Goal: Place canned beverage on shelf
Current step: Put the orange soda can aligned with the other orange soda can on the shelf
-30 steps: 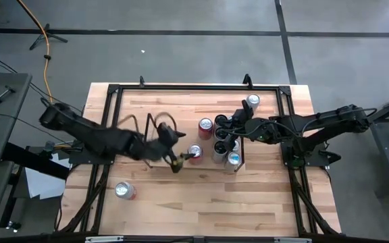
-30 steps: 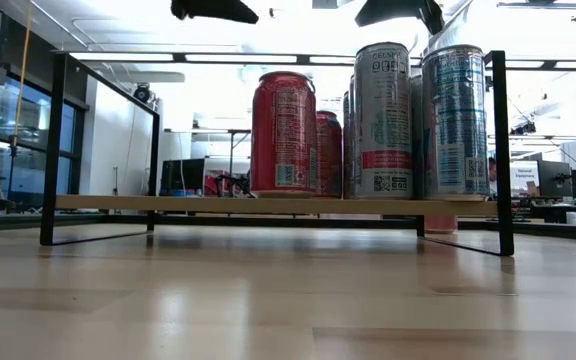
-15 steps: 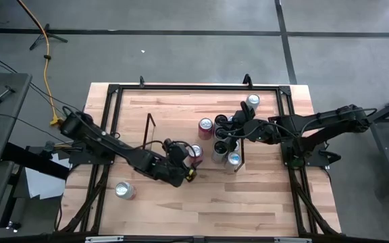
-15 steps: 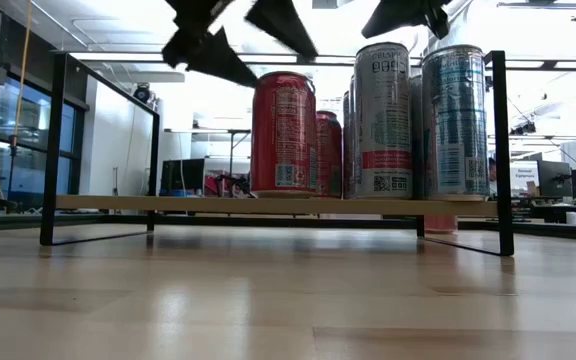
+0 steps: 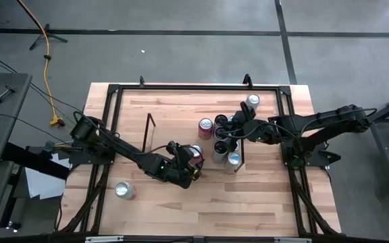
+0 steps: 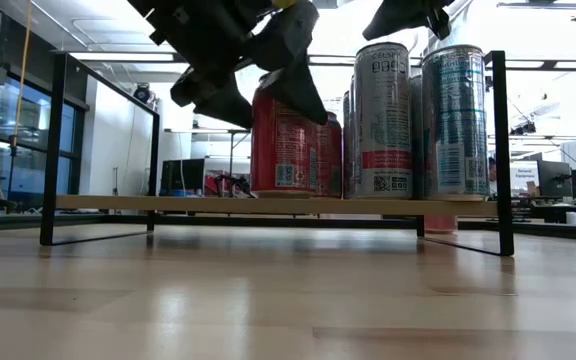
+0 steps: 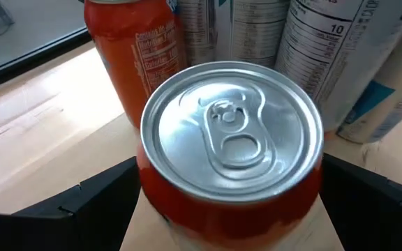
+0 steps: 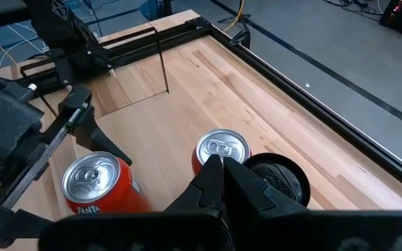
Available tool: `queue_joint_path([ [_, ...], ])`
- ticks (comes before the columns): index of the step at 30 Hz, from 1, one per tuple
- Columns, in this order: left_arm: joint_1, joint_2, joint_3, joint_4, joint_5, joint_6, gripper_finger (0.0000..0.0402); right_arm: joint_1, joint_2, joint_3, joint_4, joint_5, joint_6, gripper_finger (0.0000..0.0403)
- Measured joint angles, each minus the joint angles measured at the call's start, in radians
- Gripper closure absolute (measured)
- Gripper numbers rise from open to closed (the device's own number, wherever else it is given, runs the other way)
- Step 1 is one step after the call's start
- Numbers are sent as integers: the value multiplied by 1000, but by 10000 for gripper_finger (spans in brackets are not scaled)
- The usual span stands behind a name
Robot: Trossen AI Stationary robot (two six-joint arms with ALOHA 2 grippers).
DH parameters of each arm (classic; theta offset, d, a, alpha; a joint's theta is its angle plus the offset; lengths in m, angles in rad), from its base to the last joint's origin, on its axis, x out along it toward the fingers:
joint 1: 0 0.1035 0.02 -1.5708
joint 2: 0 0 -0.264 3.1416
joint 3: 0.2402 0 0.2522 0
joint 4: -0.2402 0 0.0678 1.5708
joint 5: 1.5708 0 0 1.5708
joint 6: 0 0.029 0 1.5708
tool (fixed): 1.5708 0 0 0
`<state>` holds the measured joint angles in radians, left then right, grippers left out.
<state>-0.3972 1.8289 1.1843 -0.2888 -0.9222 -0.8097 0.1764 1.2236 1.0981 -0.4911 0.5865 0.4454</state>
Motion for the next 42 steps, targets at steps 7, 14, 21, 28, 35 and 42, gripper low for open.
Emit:
queue_joint_path([
  [7, -1, -1, 0, 3, 42, 74, 78, 0, 0, 0, 0, 0, 0, 402],
  [14, 0, -11, 2, 5, 99, 211, 206, 0, 0, 0, 0, 0, 5, 402],
  [21, 20, -92, -9, -69, 220, 505, 206, 0, 0, 0, 1, 1, 27, 402],
  [28, 119, -247, -178, 83, 459, 677, 206, 1, 0, 0, 2, 3, 52, 402],
  [35, 259, -357, -347, 477, 684, 712, 205, 1, 0, 0, 2, 0, 83, 402],
  [42, 322, -309, -355, 495, 845, 820, 197, 1, 1, 0, 2, 0, 118, 402],
])
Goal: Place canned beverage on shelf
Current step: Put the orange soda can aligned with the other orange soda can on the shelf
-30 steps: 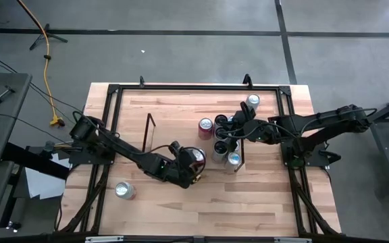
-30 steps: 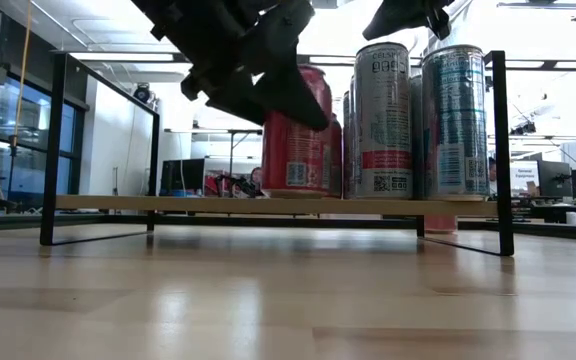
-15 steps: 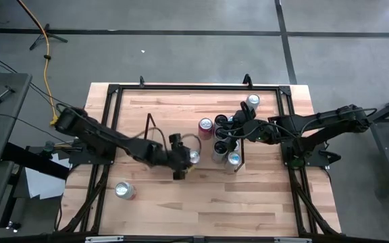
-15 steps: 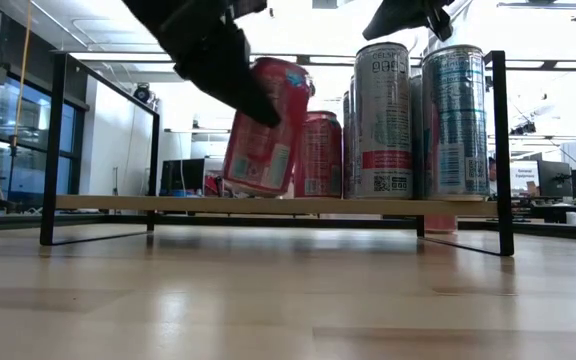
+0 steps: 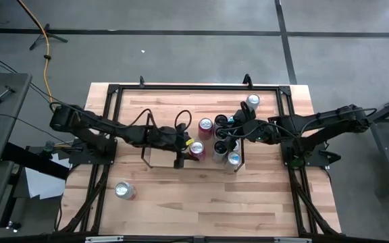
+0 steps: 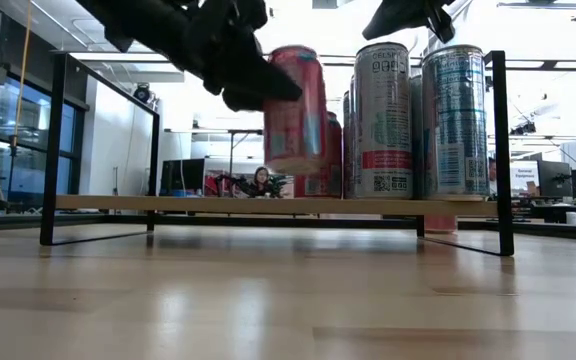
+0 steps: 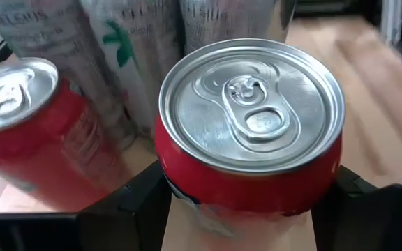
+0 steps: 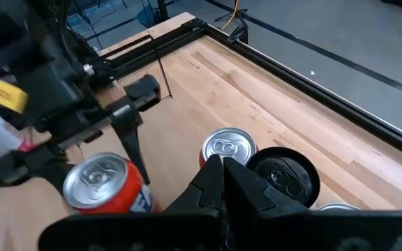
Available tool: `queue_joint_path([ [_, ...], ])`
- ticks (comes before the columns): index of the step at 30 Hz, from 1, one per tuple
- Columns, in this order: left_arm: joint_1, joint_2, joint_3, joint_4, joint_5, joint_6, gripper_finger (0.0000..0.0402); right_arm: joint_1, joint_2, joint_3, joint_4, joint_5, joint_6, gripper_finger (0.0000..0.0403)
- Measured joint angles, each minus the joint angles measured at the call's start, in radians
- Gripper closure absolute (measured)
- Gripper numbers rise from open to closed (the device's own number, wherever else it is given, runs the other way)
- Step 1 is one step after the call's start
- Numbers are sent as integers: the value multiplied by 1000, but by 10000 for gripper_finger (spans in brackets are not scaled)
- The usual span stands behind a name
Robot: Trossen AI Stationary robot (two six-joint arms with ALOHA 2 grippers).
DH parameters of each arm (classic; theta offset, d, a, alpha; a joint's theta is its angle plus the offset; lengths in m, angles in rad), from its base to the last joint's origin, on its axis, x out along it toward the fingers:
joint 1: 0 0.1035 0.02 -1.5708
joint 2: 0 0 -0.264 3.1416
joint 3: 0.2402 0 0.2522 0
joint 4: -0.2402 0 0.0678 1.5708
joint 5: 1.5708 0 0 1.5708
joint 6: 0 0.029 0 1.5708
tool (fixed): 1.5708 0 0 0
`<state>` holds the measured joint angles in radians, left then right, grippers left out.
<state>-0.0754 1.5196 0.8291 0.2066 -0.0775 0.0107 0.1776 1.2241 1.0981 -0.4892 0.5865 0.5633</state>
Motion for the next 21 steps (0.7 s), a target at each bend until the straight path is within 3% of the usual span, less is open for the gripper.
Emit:
queue_joint_path([
  [8, 18, 71, 1, 50, -4, 154, 182, 0, 0, 0, 5, 0, 10, 402],
  [21, 17, 104, 4, 64, -10, 156, 162, 0, 0, 0, 5, 0, 16, 402],
])
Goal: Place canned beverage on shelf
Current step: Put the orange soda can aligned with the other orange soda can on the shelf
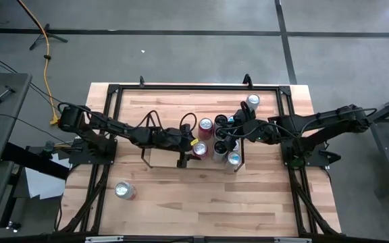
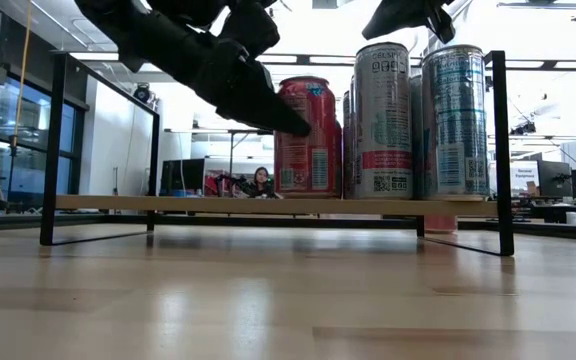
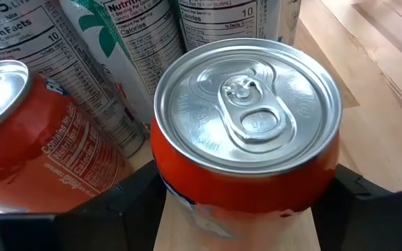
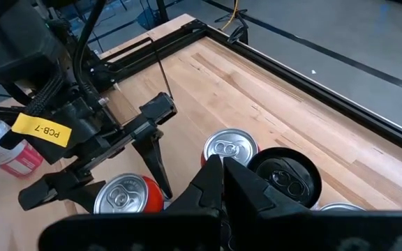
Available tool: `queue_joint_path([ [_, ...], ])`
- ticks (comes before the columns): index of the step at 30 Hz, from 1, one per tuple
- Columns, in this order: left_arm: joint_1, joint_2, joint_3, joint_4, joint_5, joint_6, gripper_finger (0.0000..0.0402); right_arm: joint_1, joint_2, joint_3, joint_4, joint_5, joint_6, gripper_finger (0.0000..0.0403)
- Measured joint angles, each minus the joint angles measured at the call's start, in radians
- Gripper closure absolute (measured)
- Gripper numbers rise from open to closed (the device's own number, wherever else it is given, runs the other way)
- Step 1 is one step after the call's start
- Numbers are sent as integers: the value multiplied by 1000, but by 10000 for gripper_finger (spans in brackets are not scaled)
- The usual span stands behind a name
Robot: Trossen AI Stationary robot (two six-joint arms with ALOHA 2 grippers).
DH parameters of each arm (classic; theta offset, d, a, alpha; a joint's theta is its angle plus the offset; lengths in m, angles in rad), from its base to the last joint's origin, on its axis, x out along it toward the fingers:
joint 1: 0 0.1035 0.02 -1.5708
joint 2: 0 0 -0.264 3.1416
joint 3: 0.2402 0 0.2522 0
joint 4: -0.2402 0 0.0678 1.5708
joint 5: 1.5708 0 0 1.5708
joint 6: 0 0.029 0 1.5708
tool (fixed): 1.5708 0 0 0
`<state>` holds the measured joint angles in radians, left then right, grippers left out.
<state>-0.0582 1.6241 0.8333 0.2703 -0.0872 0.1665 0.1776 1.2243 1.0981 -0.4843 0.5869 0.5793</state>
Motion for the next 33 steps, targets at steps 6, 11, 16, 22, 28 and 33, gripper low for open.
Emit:
queue_joint_path([
  [6, 0, 0, 0, -1, -4, 1, 158, 0, 0, 0, 0, 0, -1, 402],
  [11, 2, 2, -2, 18, -4, 29, 154, 0, 0, 0, 0, 0, -3, 402],
  [16, 2, 4, 4, 18, -15, 66, 127, 0, 0, 0, 0, 1, -3, 402],
  [22, 5, 5, 34, 22, -19, 91, 75, 0, 0, 0, 0, 1, -3, 402],
  [28, 5, -8, 62, -10, -16, 129, 46, 0, 0, 0, -1, 1, -3, 402],
  [33, 5, -93, 72, -109, -30, 151, 45, 0, 0, 0, -1, 1, -11, 402],
])
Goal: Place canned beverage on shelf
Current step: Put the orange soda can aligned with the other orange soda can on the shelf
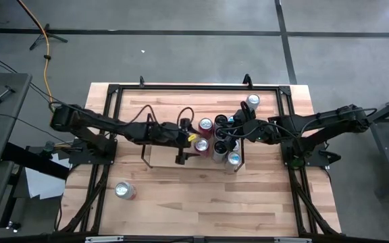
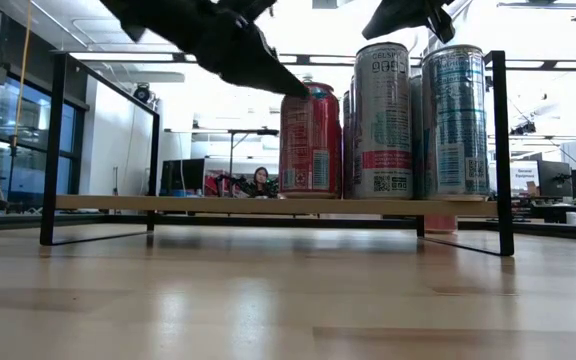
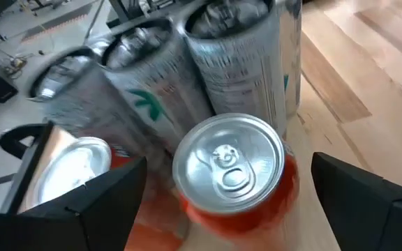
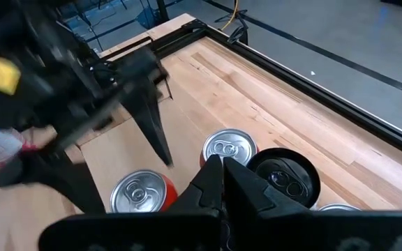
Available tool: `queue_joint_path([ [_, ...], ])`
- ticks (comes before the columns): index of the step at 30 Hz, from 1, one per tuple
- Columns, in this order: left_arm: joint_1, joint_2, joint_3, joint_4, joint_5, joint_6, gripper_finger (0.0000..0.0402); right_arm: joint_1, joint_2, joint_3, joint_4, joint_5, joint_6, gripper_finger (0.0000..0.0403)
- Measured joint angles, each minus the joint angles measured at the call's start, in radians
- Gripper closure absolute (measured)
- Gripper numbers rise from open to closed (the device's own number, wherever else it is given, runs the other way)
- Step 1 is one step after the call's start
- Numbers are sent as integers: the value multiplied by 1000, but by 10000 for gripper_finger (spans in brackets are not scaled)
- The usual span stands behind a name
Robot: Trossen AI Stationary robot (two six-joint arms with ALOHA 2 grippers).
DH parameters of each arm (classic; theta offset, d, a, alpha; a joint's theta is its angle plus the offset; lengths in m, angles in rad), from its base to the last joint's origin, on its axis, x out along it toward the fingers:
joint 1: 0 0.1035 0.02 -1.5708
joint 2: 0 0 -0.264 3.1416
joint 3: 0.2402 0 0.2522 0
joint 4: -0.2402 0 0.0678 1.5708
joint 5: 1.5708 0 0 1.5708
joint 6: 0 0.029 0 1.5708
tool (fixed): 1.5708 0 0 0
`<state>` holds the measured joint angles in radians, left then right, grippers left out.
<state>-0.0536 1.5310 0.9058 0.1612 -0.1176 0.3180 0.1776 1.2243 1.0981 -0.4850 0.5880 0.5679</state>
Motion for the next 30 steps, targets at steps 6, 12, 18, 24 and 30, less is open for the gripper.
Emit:
queue_joint_path([
  [6, 0, -145, 0, -114, -4, -27, 45, 0, 0, 0, 0, 0, -19, 402],
  [12, -5, -323, 0, -144, 6, -247, 46, 0, 0, 0, 7, 0, -26, 402],
  [18, -39, -527, 0, -98, 39, -558, 45, 0, 6, 0, 112, 1, -40, 402],
  [24, -45, -636, 0, -62, 36, -704, 45, -9, 38, -1, 309, -11, -185, 402],
  [30, -45, -655, -1, -54, -19, -710, 46, -49, 84, 0, 520, -250, -341, 402],
])
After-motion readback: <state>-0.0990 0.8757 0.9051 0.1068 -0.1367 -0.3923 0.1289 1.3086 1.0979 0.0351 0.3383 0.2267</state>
